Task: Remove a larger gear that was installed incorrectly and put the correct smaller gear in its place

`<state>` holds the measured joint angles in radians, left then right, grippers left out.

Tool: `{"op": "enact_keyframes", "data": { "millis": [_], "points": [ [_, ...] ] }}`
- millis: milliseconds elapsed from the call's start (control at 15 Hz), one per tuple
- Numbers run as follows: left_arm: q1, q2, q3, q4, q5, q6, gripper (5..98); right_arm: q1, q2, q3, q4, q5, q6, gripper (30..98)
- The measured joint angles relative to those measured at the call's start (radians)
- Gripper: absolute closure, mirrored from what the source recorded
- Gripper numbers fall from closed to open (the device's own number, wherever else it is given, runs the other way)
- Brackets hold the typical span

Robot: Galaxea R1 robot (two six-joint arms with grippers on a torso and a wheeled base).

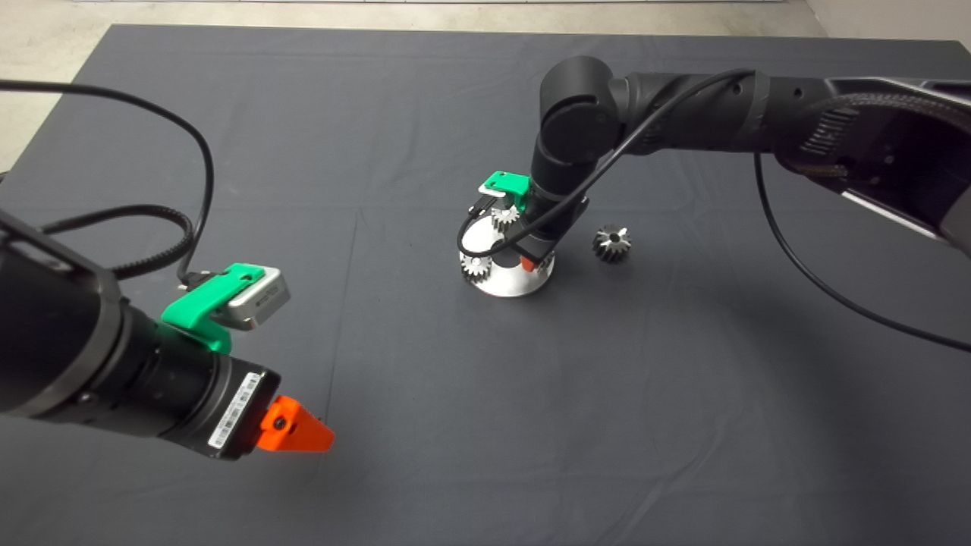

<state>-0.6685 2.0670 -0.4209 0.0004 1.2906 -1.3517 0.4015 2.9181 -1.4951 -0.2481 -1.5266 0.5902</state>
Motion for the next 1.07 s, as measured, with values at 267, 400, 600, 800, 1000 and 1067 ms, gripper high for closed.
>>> {"op": "enact_keyframes", "data": {
  "millis": [267, 400, 600, 800, 1000, 1067],
  "points": [
    [0.0, 0.0, 0.0, 0.0, 0.0, 0.0, 5.4, 0.0, 0.0, 0.0, 0.0, 0.0, -0.002, 89.0],
    [0.0, 0.0, 0.0, 0.0, 0.0, 0.0, 5.4, 0.0, 0.0, 0.0, -0.001, 0.0, -0.002, 89.0],
    [0.0, 0.0, 0.0, 0.0, 0.0, 0.0, 5.4, 0.0, 0.0, 0.0, -0.004, 0.0, -0.002, 89.0],
    [0.0, 0.0, 0.0, 0.0, 0.0, 0.0, 5.4, 0.0, 0.0, 0.0, -0.008, 0.0, -0.002, 89.0],
    [0.0, 0.0, 0.0, 0.0, 0.0, 0.0, 5.4, 0.0, -0.001, 0.0, -0.011, 0.0, -0.003, 88.9],
    [0.0, 0.0, 0.0, 0.0, 0.0, 0.0, 5.4, 0.0, -0.001, 0.0, -0.012, 0.0, -0.003, 89.0]
  ]
}}
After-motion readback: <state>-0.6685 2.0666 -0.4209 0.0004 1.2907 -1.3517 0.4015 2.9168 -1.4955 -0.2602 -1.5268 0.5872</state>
